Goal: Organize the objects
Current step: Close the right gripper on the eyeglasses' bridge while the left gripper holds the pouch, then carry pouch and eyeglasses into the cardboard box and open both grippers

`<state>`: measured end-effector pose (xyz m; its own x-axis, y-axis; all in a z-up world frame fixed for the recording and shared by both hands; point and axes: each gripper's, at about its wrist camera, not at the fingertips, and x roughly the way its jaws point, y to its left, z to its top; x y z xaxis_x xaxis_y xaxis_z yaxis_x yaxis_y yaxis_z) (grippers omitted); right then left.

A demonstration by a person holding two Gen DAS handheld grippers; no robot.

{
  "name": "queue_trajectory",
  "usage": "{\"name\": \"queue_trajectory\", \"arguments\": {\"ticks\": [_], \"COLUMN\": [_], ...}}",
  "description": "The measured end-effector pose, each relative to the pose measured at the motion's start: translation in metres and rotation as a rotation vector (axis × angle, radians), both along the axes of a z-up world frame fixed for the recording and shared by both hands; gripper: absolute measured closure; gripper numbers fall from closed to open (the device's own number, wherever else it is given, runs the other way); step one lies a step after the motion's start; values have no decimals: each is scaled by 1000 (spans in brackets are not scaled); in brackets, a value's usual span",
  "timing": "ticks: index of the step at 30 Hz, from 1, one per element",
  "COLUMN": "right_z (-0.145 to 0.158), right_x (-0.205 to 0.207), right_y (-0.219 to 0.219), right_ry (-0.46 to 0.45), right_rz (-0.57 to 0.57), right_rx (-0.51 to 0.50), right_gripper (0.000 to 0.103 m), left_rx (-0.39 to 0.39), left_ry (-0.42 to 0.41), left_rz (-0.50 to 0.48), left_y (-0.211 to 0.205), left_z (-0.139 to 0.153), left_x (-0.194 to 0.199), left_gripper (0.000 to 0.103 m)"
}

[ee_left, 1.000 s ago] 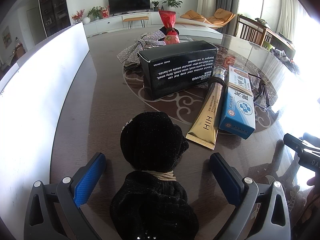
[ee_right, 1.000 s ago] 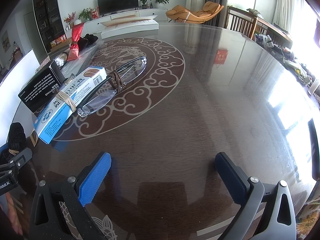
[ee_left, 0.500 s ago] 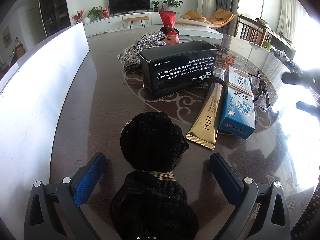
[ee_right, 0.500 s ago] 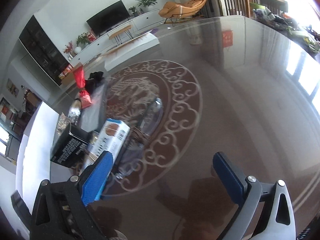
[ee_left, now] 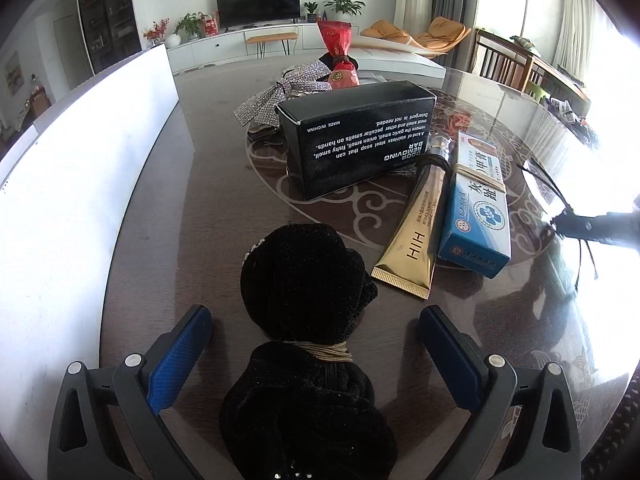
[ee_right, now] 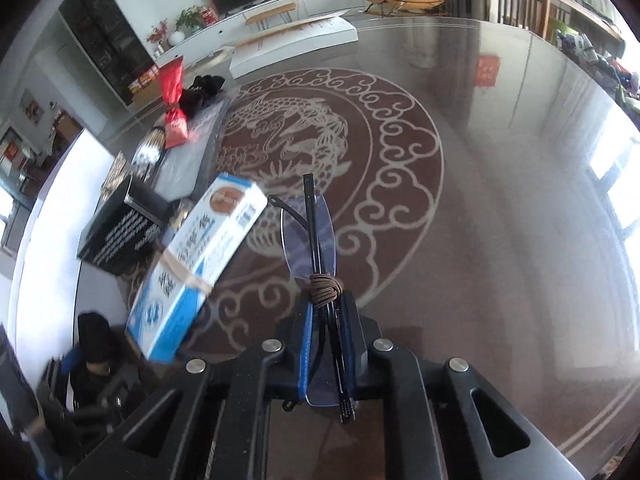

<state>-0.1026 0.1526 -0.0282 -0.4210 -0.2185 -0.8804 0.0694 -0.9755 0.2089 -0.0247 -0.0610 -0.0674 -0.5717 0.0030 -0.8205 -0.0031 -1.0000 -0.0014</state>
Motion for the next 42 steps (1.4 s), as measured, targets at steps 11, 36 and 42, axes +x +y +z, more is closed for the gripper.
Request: {"name": "queue_trajectory", "arguments": {"ticks": [11, 36, 42], "right_z": [9, 152, 139], "right_x": [24, 76, 92], "right_y": [-15, -198, -326], "right_ry": [-84, 93, 58], "right_rz": [203, 506, 691], "right_rx": [127, -296, -323], "right_gripper": [53, 91, 90], "left_rx": [75, 93, 41], "left_ry": [-131, 148, 35], "left_rz": [-95, 215, 403], "left_y": [-20, -193, -275], "left_z": [16, 174, 134], "left_x": [-8, 80, 87], "left_gripper": [0, 74, 68]}}
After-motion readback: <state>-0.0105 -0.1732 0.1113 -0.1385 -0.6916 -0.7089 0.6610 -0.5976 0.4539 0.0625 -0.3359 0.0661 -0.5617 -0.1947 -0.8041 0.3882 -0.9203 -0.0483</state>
